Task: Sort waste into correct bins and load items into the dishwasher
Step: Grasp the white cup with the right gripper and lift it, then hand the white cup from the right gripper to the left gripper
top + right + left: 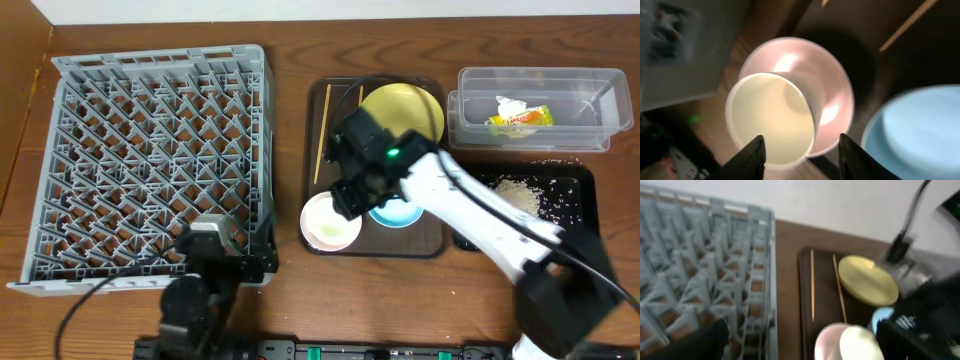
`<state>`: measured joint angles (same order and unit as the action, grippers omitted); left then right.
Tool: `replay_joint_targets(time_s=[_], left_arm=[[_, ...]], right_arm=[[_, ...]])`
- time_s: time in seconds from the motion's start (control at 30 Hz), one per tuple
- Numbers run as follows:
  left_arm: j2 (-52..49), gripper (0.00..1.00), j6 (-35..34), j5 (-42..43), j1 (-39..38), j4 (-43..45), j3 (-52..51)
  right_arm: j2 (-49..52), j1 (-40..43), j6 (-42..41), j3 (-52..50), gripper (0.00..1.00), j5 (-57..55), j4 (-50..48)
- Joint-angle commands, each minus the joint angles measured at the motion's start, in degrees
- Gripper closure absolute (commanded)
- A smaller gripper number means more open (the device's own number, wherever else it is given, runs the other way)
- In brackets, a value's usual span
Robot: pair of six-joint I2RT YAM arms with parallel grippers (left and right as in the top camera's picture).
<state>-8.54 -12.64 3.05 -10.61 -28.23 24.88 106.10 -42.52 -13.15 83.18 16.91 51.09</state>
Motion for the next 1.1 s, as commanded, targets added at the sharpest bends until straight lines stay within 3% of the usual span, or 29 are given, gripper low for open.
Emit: replay_joint_targets(time_s=[0.0,0.07,0.13,0.3,0.43,0.67,0.83,1.07], left_arm=[[-8.2,0.05,-0.5,-1.6,-0.2,-9.0,10.6],[-13.5,0.05,-0.5,-1.6,-0.2,-14.8,16.0],[-18.0,0.05,-0.5,-1.6,-0.2,-19.1,20.6],[-25.6,0.05,0.1,-0.3,-0.2,-25.2,28.6],[-26.7,0.05,-0.1,9.6,-0.2,-23.7,29.8],[-27.9,0.04,-8.8,13.3,0.1,-19.8,29.8],[-28.2,0.05,-16.9,24.3,0.7,-13.5,29.8],[-29.4,0.05,-21.2,35.8,0.7,-6.5,29.8]], right_arm=[[3.8,-1.6,0.3,-0.6,0.62,-0.4,-0.8],[5.1,-1.7,0.3,-0.6,0.69,-0.4,-1.4],[5.7,-1.7,-0.1,-0.6,0.85,-0.4,-1.7],[4.8,-1.2,-0.1,-0.5,0.99,-0.4,-1.8],[0.5,1.1,0.1,0.2,0.99,1.6,-1.2],[-11.6,10.8,4.4,0.2,0.99,16.9,-1.6],[-17.5,19.0,8.4,0.2,0.99,31.0,-2.6],[-18.5,23.2,17.4,0.2,0.99,54.7,-3.2]])
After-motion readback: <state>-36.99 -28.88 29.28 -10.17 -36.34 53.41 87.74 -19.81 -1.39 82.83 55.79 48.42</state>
